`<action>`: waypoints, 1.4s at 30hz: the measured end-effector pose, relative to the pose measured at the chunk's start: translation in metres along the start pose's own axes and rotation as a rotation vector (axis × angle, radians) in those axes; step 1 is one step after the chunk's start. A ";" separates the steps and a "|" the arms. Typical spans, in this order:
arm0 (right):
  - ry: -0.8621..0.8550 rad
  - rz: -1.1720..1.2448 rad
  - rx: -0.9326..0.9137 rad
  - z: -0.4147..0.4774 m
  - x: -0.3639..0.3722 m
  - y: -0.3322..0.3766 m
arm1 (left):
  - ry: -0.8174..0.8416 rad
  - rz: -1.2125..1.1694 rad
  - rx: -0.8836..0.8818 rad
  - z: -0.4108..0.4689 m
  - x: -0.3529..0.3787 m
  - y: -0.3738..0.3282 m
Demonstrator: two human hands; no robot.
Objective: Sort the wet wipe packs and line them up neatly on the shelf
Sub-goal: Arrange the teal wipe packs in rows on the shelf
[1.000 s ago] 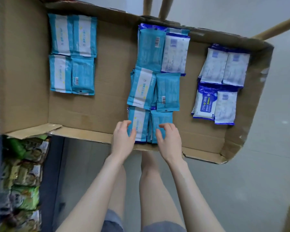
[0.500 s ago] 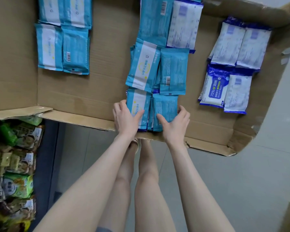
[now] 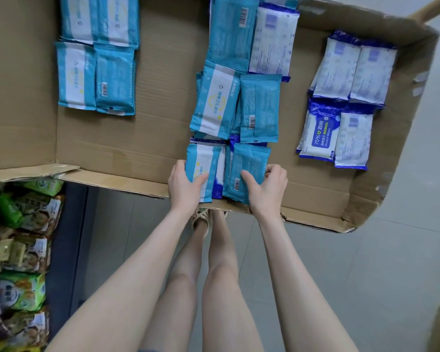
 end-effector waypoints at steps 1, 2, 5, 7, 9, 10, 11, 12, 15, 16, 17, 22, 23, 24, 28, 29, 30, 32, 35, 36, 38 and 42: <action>0.009 0.031 0.001 0.000 0.000 0.001 | 0.003 -0.013 -0.002 0.000 0.001 -0.001; 0.026 0.089 0.019 -0.001 0.000 0.004 | 0.013 -0.034 -0.007 -0.002 0.002 -0.003; 0.070 0.275 0.075 -0.005 -0.003 0.011 | 0.040 -0.096 0.021 -0.011 -0.003 -0.012; 0.054 0.338 0.062 -0.007 -0.010 0.016 | 0.063 -0.140 0.057 -0.019 -0.012 -0.020; 0.033 0.391 0.042 -0.004 -0.019 0.024 | 0.086 -0.175 0.084 -0.023 -0.019 -0.032; 0.029 0.411 0.035 -0.001 -0.022 0.029 | 0.095 -0.193 0.088 -0.022 -0.021 -0.039; 0.031 0.431 0.025 0.004 -0.025 0.035 | 0.101 -0.208 0.095 -0.019 -0.021 -0.047; 0.038 0.438 0.014 0.010 -0.029 0.043 | 0.106 -0.213 0.105 -0.014 -0.021 -0.056; 0.068 0.383 -0.022 0.033 -0.034 0.063 | 0.084 -0.100 0.171 0.011 -0.013 -0.082; 0.069 0.333 -0.035 0.042 -0.035 0.068 | 0.064 -0.010 0.191 0.020 -0.010 -0.090; 0.062 0.284 -0.049 0.051 -0.035 0.072 | 0.034 0.072 0.209 0.028 -0.008 -0.098; 0.009 0.057 -0.102 0.082 -0.033 0.082 | -0.018 0.204 0.256 0.054 0.003 -0.121; 0.002 0.058 -0.093 0.084 -0.033 0.083 | -0.033 0.209 0.252 0.057 0.003 -0.121; -0.011 0.083 -0.084 0.085 -0.034 0.084 | -0.063 0.203 0.249 0.057 0.001 -0.122; -0.042 0.167 -0.034 0.082 -0.034 0.082 | -0.144 0.106 0.228 0.055 -0.007 -0.123; -0.030 0.175 -0.014 0.082 -0.032 0.081 | -0.131 0.081 0.207 0.055 -0.007 -0.122; -0.007 0.178 0.001 0.082 -0.030 0.079 | -0.107 0.066 0.181 0.056 -0.007 -0.122; 0.051 0.185 0.007 0.081 -0.028 0.079 | -0.038 0.075 0.150 0.057 -0.005 -0.123; 0.107 0.277 -0.003 0.073 -0.028 0.081 | 0.059 0.042 0.142 0.052 -0.006 -0.123; 0.120 0.335 -0.002 0.069 -0.029 0.082 | 0.086 -0.027 0.126 0.047 -0.009 -0.121; 0.167 0.463 0.012 0.056 -0.031 0.083 | 0.120 -0.180 0.096 0.037 -0.019 -0.117; 0.282 0.654 0.017 0.026 -0.036 0.092 | 0.110 -0.299 0.136 0.010 -0.054 -0.111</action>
Point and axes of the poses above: each hand's wrist, its own z-axis towards the middle knuckle, its own x-axis out of the palm, y = z × x, the point moved 6 cm from there along z, towards the middle knuckle, and after that the axes turned 2 degrees about y, right-handed, at the moved point
